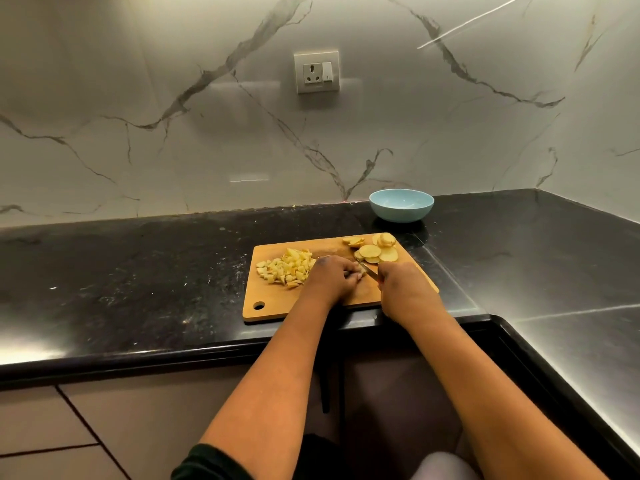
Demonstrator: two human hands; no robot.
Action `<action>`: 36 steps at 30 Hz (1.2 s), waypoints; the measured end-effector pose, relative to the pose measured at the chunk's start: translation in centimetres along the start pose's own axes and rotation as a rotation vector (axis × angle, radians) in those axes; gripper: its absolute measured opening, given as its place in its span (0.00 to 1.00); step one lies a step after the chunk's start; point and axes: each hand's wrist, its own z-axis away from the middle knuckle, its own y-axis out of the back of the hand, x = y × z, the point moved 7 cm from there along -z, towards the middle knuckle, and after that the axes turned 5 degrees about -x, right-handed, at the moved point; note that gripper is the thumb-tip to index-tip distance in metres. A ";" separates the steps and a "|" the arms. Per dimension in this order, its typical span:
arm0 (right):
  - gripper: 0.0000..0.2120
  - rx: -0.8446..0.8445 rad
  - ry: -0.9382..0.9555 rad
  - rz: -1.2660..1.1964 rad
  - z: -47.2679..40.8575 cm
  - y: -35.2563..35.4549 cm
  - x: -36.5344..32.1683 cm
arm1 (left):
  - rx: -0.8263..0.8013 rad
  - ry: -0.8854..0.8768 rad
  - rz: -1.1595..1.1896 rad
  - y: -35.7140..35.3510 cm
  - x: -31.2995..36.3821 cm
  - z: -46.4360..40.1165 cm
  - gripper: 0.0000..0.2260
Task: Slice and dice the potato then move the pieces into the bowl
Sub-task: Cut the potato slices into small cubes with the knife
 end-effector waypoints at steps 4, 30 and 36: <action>0.12 -0.083 -0.092 0.100 0.3 1.7 1.5 | 0.002 -0.014 -0.006 0.1 0.1 0.1 0.11; 0.10 -0.035 0.044 0.047 1.2 0.1 -0.4 | 0.019 -0.118 -0.265 0.1 1.6 1.6 0.12; 0.10 -0.114 -0.064 0.017 2.4 2.5 1.7 | -0.011 -0.107 -0.217 0.2 1.4 1.9 0.12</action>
